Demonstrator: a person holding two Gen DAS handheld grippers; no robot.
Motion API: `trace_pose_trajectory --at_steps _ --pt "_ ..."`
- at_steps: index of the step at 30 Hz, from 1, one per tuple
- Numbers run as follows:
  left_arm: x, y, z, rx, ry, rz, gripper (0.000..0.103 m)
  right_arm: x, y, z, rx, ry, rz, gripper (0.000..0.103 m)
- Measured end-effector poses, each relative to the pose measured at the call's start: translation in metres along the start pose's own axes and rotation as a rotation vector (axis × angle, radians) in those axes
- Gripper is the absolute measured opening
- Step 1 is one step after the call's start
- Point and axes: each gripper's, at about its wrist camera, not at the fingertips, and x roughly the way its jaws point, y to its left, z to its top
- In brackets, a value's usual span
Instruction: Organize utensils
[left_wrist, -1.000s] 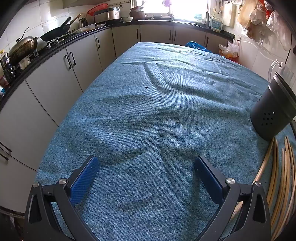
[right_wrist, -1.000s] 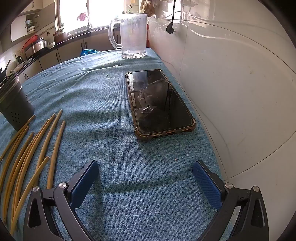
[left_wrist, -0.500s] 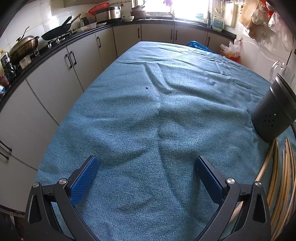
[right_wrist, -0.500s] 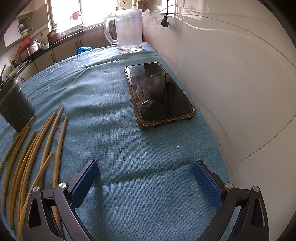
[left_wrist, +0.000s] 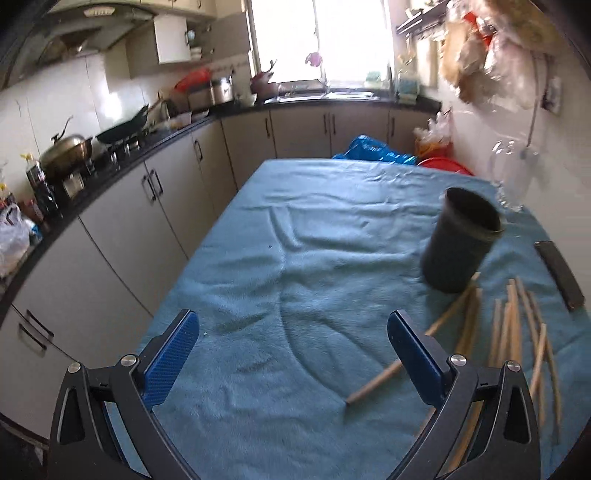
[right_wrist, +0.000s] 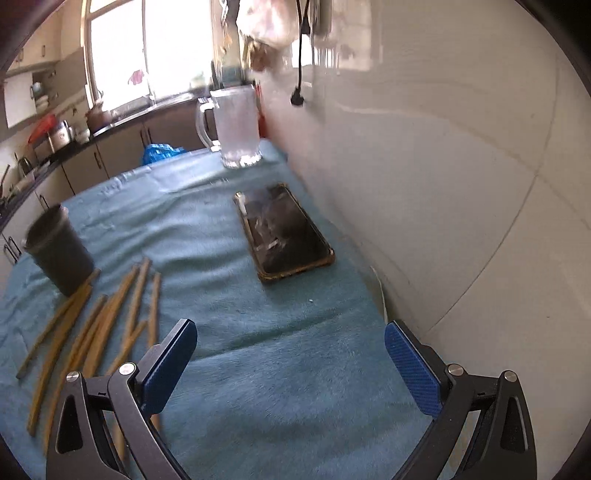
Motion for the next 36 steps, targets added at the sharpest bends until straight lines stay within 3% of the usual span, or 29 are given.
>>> trace_pose_trajectory --at_steps 10,27,36 --pt "-0.041 -0.005 -0.007 0.017 -0.029 -0.02 0.102 -0.051 0.031 -0.018 -0.016 -0.11 0.058 0.103" --pt "-0.096 0.027 -0.027 0.032 -0.114 -0.015 0.102 -0.132 0.058 -0.035 -0.066 -0.326 0.053 0.103" --pt "-0.097 0.028 -0.033 0.025 -0.103 -0.025 0.102 -0.143 0.058 -0.044 -0.071 -0.336 0.086 0.103"
